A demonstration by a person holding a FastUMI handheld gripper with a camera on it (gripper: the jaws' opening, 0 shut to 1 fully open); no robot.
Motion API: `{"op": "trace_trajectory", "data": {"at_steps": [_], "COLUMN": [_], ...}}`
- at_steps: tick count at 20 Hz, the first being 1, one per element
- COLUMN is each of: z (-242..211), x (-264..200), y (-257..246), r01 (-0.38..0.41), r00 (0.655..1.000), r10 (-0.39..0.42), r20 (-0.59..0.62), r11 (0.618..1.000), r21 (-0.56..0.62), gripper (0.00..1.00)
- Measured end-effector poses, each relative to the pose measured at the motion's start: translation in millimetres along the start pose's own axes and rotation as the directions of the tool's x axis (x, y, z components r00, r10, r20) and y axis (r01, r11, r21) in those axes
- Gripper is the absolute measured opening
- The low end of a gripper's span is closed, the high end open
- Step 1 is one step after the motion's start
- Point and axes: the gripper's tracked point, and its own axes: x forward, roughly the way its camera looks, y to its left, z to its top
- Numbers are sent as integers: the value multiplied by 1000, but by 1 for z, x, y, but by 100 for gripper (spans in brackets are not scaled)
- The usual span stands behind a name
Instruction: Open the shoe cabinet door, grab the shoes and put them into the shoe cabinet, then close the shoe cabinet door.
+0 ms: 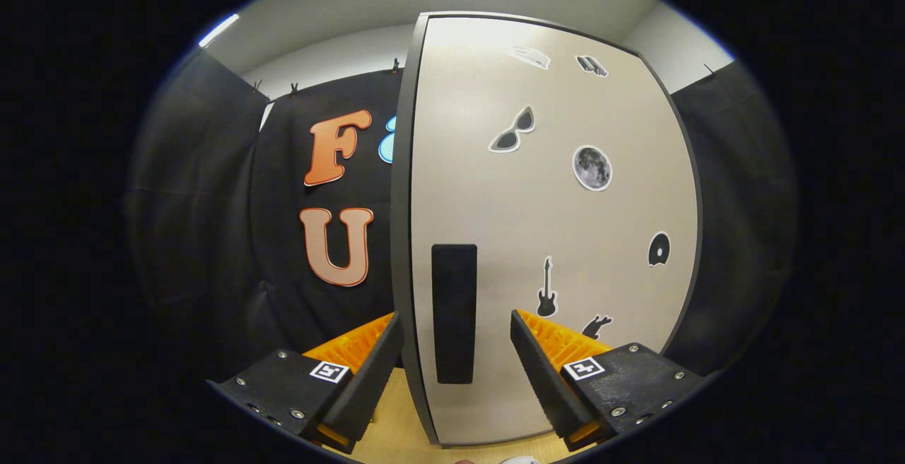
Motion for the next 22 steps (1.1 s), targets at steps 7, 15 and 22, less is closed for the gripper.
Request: {"op": "trace_trajectory", "data": {"at_steps": [7, 15, 22], "z": [-5, -14, -14], "x": [12, 19, 15], "y": [5, 2, 1], "r01": [1, 4, -11], "r00": [1000, 1000, 1000], "r10": [-1, -4, 11], "r20": [3, -21, -27], "r11": [1000, 1000, 1000], "r21": [-28, -22, -10], "gripper": [90, 51, 34]}}
